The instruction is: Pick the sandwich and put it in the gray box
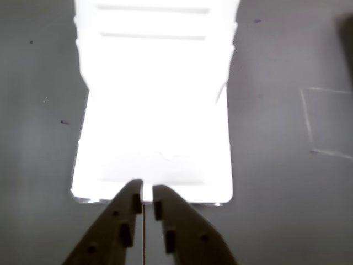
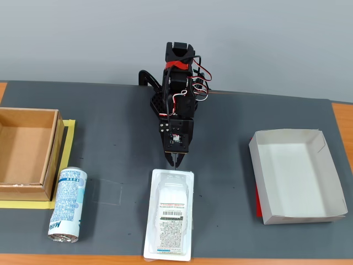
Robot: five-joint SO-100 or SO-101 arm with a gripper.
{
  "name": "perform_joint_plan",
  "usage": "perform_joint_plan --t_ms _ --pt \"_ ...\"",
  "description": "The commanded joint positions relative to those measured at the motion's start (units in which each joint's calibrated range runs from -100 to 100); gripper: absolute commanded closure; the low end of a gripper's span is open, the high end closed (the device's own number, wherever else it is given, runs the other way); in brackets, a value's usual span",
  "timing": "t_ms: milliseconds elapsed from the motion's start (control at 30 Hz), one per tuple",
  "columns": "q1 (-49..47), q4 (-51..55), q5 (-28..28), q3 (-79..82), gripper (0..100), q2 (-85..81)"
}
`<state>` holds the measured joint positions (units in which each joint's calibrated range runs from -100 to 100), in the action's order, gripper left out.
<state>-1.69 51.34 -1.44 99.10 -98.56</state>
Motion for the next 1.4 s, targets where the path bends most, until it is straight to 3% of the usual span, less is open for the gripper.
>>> perform_joint_plan --t_ms 0,767,1367 --pt "0.0 0.0 -0.3 0.4 98 -0.8" --pt "-0.5 0.7 -0.7 -1.9 98 -0.2" --pt "-4.7 -0.3 0.0 -24.2 98 25.9"
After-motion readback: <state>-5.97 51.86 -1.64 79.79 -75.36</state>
